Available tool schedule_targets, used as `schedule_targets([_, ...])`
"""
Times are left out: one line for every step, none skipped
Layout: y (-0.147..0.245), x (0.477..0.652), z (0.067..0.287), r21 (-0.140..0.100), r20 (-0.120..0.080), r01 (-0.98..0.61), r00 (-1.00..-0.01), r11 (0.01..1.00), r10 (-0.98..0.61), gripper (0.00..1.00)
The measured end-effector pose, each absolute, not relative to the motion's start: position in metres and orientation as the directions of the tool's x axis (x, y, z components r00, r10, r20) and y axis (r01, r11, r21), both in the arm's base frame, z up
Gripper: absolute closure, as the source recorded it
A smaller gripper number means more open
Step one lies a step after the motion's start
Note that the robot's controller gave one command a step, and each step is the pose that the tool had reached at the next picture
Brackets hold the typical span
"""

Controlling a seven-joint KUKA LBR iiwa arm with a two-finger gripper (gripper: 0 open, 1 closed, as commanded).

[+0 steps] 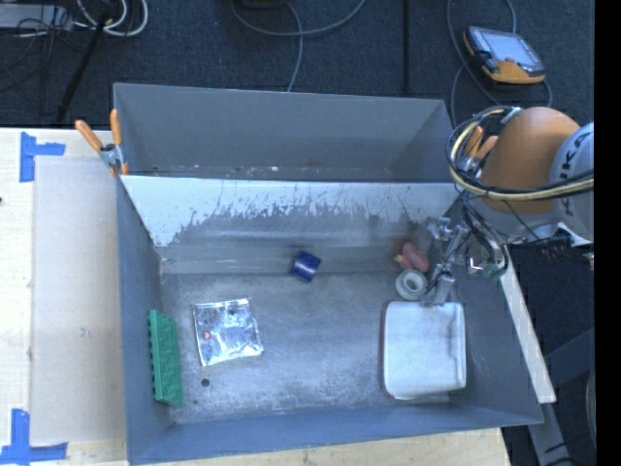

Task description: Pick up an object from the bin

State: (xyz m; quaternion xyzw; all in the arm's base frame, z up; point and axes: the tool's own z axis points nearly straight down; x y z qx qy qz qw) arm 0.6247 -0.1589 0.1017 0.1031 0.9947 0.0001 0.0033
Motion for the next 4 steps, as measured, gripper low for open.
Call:
schedule_targets([-0.135,0.623,0.1,0.001,-0.002,0.416,-0.909,0.909,0.416,0.0])
schedule_targets([-0.123,0.624,0.073,0.004,-0.011,0.629,-0.778,0.778,0.629,0.0])
schedule_targets([-0.124,0.626,0.076,0.002,-0.009,0.625,-0.781,0.781,0.625,0.0])
schedule_targets([-0.123,0.627,0.077,0.004,-0.011,0.623,-0.782,0.782,0.623,1.0])
